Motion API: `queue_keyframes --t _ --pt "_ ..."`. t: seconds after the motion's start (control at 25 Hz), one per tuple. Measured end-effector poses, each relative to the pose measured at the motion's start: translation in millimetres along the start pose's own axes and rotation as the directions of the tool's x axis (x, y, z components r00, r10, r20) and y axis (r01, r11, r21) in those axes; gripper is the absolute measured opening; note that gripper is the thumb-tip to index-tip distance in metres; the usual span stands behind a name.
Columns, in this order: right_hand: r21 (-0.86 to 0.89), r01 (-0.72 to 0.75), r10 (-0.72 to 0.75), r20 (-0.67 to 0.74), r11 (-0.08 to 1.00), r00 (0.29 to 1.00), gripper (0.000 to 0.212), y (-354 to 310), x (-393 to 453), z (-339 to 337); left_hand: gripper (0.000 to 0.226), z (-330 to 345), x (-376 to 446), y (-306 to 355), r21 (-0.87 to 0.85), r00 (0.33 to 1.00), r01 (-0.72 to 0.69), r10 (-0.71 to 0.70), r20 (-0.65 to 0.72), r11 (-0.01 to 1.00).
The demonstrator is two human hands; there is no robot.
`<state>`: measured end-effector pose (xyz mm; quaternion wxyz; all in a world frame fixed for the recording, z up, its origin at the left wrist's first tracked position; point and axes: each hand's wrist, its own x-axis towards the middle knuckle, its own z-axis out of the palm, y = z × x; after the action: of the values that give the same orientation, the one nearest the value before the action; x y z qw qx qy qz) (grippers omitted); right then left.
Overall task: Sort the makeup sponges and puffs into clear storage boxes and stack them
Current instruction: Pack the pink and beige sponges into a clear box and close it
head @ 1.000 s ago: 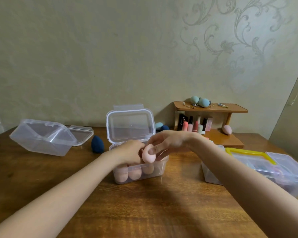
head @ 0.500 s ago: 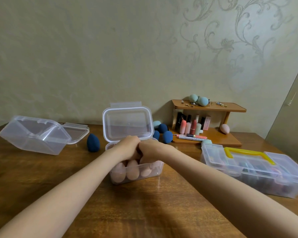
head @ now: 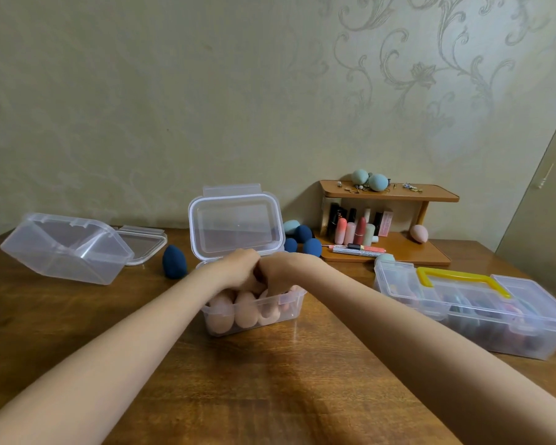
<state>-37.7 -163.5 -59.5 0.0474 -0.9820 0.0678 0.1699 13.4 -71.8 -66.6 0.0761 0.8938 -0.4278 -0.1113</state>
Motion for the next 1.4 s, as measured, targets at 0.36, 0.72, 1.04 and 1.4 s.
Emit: queue_keyframes --t 0.36,0.72,1.04,1.4 --pt "0.65 0.032 0.0 -0.049 0.76 0.999 0.032 58.3 -64.9 -47.2 0.022 -66.9 11.5 38.7 -0.239 0.989 -0.149 0.143 -0.044 0.96" --pt "0.732 -0.199 0.433 -0.143 0.652 0.89 0.025 190.3 -123.4 -29.6 0.034 -25.3 67.5 150.9 -0.099 0.912 -0.403 0.408 0.047 0.91" --pt "0.184 -0.64 0.663 -0.129 0.746 0.737 0.056 286.9 -97.7 -9.5 0.074 -22.4 96.0 187.5 0.013 0.87 -0.299 0.267 0.414 0.954" --pt "0.209 -0.626 0.648 -0.058 0.752 0.759 0.054 341.4 -8.9 1.7 0.068 -19.0 114.2 190.8 0.086 0.837 -0.227 0.149 0.527 0.97"
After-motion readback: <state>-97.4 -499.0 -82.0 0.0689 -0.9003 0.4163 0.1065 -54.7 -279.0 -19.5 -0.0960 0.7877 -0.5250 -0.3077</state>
